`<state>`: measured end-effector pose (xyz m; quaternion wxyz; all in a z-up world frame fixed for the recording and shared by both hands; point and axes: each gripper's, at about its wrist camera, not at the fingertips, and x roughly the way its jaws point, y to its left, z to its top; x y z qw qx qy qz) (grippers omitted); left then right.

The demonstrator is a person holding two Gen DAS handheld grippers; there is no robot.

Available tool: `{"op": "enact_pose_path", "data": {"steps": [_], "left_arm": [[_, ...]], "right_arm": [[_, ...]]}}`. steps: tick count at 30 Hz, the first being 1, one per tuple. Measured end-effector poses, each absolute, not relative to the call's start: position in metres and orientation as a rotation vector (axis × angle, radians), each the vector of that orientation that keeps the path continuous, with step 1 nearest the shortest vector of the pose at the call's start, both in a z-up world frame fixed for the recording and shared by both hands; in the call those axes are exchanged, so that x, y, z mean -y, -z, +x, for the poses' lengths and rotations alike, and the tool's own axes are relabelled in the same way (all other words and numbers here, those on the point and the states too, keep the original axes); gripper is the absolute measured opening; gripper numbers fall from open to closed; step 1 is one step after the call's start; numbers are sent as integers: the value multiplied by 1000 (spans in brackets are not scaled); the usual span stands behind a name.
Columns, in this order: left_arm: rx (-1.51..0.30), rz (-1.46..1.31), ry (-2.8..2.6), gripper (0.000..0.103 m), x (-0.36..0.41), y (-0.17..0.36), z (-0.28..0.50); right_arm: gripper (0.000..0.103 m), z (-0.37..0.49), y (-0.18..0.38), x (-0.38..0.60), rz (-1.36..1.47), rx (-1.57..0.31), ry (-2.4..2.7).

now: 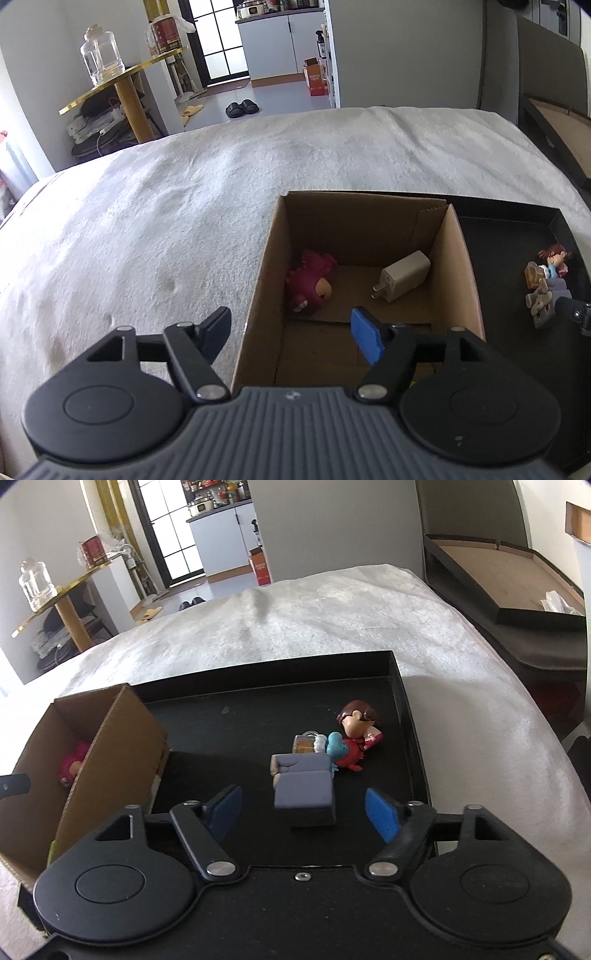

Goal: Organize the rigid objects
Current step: 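Move the right tool over the lavender sofa toy on the tray, then close the right gripper on the lavender sofa toy and lift it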

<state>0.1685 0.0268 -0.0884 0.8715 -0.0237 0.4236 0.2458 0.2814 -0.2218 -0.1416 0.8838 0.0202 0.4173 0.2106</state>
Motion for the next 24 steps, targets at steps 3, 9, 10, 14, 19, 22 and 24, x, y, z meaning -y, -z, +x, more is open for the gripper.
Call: {"op": "enact_pose_path", "data": {"steps": [3, 9, 10, 14, 19, 22, 24], "left_arm": [[-895, -38, -516, 74, -24, 91, 171], [-919, -6, -521, 76, -20, 96, 176], [-920, -2, -524, 76, -19, 97, 177], [-928, 12, -535, 78, -17, 99, 180], [-939, 26, -535, 79, -13, 101, 183], [-940, 35, -534, 79, -11, 100, 183], [-940, 35, -533, 79, -11, 99, 182]], "right_arm": [[80, 287, 148, 218, 33, -876, -428], [84, 293, 157, 213, 21, -884, -415], [84, 294, 158, 212, 21, -886, -413], [88, 295, 161, 212, 22, -892, -405], [89, 297, 163, 212, 22, -886, -398], [62, 297, 163, 208, -15, -875, -409], [41, 298, 163, 208, -10, -897, -441]]}}
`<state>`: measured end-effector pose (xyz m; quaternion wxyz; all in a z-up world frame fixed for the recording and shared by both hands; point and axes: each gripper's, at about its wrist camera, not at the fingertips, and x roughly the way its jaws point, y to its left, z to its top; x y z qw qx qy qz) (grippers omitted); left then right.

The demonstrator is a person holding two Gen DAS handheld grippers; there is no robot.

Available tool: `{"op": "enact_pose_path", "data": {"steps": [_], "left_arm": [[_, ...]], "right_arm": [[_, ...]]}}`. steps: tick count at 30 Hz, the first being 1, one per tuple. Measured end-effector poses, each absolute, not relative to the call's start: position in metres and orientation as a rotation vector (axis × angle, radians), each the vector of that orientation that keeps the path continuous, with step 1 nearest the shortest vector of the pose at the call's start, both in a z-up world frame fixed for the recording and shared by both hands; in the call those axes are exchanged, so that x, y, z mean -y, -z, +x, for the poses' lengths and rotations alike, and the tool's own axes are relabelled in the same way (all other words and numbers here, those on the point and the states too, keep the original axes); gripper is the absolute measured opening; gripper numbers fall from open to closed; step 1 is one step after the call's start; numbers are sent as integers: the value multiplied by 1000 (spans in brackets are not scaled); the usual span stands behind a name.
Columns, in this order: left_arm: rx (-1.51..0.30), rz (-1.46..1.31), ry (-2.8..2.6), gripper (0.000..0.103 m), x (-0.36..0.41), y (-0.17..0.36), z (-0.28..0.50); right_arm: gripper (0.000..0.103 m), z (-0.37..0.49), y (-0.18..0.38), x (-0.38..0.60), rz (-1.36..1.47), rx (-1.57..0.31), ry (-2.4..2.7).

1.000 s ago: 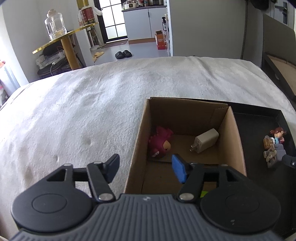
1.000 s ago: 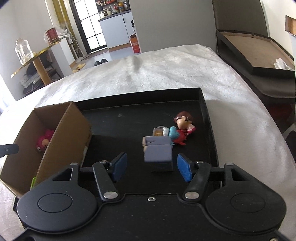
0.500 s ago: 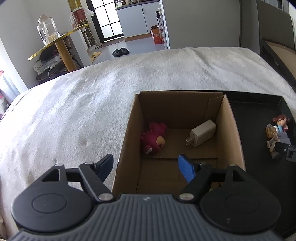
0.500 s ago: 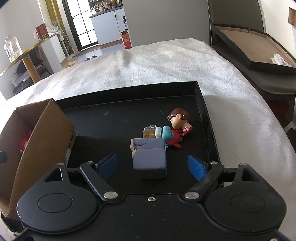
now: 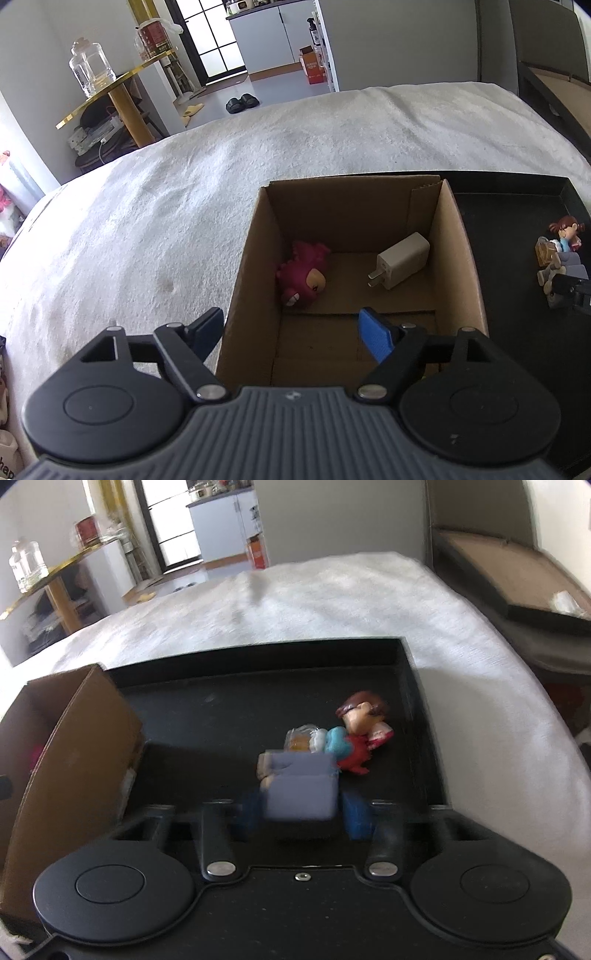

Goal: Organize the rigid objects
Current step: 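Close the right gripper on the lavender sofa toy and lift it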

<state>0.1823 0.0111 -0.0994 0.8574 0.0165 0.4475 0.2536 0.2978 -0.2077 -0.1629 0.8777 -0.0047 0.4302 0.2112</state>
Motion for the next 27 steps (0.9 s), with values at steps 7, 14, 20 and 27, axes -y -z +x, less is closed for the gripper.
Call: {"op": "enact_pose_path", "data": {"steps": [7, 14, 20, 27], "left_arm": [[-935, 27, -544, 79, -14, 98, 180], [-925, 13, -550, 79, -21, 95, 174], [-915, -3, -563, 79, -29, 93, 170], [-909, -27, -560, 79, -38, 94, 162]], "right_arm": [[40, 292, 157, 213, -7, -895, -458], [40, 289, 140, 211, 10, -861, -477], [40, 288, 121, 202, 31, -816, -504], [40, 287, 99, 185, 50, -775, -553]]}}
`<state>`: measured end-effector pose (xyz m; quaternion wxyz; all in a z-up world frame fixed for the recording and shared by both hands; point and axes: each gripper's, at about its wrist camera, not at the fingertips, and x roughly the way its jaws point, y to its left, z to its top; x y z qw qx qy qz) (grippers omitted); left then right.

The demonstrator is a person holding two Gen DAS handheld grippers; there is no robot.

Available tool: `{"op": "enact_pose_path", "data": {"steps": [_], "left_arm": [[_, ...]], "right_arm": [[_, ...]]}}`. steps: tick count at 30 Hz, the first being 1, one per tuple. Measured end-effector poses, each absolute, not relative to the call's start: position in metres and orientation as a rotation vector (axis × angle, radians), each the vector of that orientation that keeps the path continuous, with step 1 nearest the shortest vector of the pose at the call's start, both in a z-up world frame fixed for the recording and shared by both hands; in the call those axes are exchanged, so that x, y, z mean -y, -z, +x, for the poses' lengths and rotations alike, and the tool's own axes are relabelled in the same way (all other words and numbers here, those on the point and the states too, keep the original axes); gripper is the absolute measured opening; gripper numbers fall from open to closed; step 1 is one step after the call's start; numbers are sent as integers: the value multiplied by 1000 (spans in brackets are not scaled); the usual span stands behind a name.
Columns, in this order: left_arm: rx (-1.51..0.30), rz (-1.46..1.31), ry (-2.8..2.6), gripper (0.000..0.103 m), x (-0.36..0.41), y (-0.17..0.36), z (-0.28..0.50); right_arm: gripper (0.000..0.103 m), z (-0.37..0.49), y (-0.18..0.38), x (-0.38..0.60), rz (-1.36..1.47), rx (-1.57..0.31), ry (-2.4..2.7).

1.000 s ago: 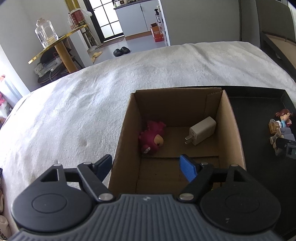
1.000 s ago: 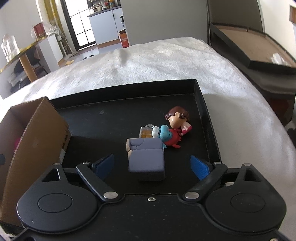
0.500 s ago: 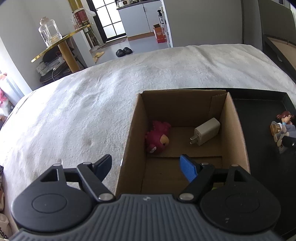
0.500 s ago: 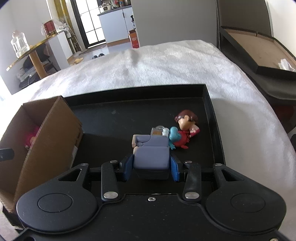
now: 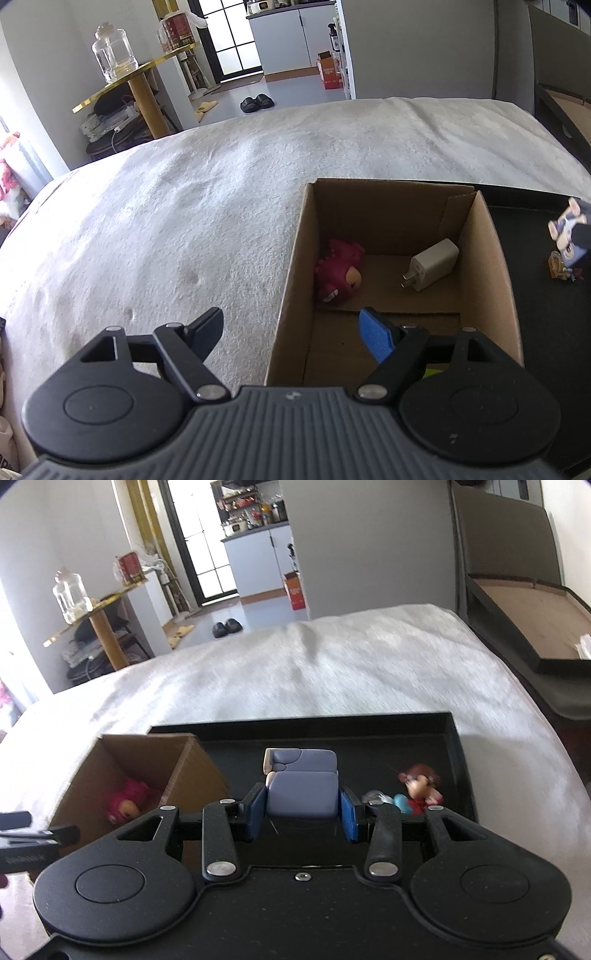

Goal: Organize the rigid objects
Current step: 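Close the right gripper on the lavender sofa toy and lift it, then lower the lavender sofa into the cardboard box and open the right gripper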

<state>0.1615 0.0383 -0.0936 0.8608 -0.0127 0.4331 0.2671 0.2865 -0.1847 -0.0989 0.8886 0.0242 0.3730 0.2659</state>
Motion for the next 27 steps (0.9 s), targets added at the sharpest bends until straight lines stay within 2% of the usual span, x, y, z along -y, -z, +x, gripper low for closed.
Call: {"op": "enact_pose_path", "data": {"steps": [19, 23, 27], "left_arm": [[-868, -109, -538, 79, -53, 100, 145], [-855, -137, -519, 74, -58, 101, 142], [-842, -151, -505, 62, -60, 100, 140]], "right_arm": [[40, 265, 76, 129, 40, -731, -676], [40, 258, 75, 118, 28, -729, -707], [40, 251, 76, 108, 8, -736, -729]]}}
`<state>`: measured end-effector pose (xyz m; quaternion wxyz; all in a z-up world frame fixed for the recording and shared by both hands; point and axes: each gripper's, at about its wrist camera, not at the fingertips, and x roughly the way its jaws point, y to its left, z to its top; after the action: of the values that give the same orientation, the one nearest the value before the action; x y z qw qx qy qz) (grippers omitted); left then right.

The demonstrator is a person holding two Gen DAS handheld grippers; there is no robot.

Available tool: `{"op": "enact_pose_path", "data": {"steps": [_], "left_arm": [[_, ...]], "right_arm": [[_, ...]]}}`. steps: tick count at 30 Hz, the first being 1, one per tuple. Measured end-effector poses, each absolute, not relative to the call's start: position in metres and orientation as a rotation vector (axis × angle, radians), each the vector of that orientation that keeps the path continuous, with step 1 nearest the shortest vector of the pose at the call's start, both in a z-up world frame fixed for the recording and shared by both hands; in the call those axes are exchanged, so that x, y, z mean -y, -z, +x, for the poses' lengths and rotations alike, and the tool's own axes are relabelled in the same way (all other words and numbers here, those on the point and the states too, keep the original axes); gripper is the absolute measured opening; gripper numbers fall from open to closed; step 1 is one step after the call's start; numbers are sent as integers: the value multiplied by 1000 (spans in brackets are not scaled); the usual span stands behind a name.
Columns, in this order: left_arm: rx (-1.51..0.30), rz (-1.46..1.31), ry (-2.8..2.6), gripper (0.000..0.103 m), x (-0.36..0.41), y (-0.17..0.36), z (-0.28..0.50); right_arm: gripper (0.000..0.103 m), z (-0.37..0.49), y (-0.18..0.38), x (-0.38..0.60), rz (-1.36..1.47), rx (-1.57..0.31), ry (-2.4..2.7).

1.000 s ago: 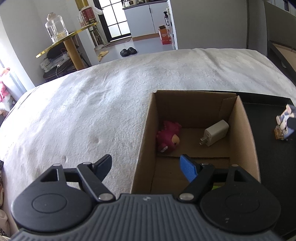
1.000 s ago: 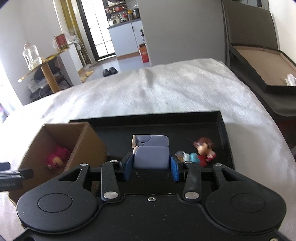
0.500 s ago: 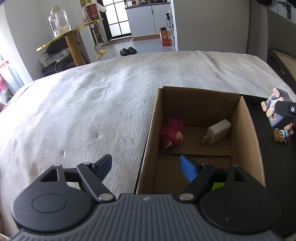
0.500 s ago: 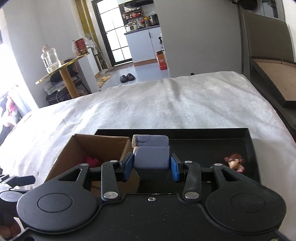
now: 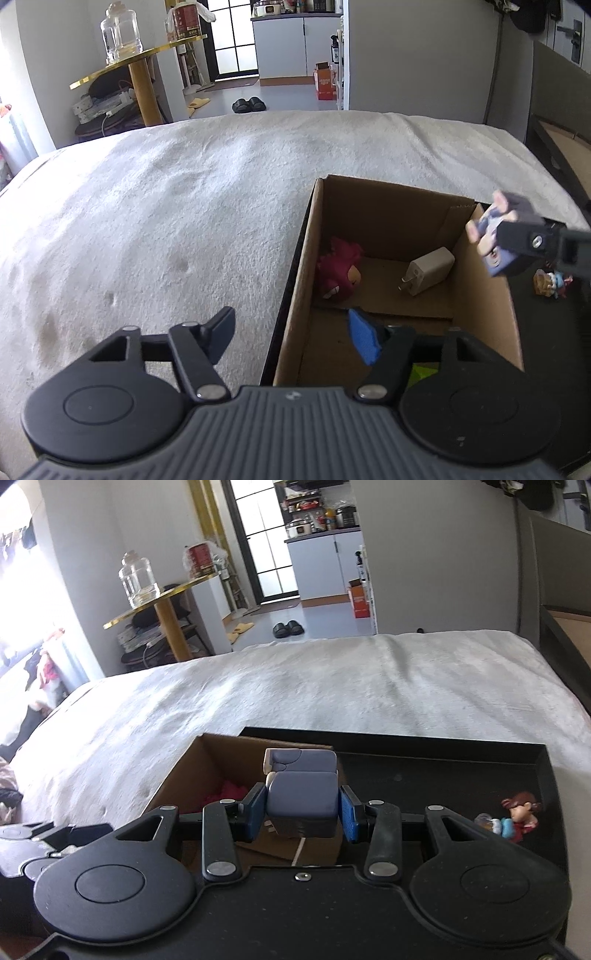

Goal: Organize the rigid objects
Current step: 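Lower the lavender sofa into the cardboard box and open the right gripper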

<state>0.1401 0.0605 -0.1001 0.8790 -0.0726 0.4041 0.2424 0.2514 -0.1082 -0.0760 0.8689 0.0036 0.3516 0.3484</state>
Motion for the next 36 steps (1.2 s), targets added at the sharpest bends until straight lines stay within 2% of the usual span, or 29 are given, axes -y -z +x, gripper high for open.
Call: {"op": "enact_pose_path", "data": {"steps": [4, 9, 12, 18, 30, 34, 36], "left_arm": [[-840, -180, -491, 49, -63, 100, 139], [-844, -215, -470, 27, -64, 103, 140], [-840, -218, -469, 22, -64, 103, 140], [-835, -227, -469, 16, -68, 104, 137], [-836, -231, -467, 16, -70, 103, 137], [-836, -224, -473, 16, -70, 101, 138], [-836, -219, -479, 16, -69, 101, 138]], "right_arm": [[41, 246, 77, 101, -11, -731, -735], [41, 241, 75, 91, -28, -730, -752], [41, 238, 78, 84, -41, -738, -762], [41, 235, 91, 73, -57, -807, -764], [41, 232, 101, 59, -72, -857, -760], [50, 232, 96, 60, -61, -819, -762], [50, 233, 94, 65, -54, -815, -759]]}}
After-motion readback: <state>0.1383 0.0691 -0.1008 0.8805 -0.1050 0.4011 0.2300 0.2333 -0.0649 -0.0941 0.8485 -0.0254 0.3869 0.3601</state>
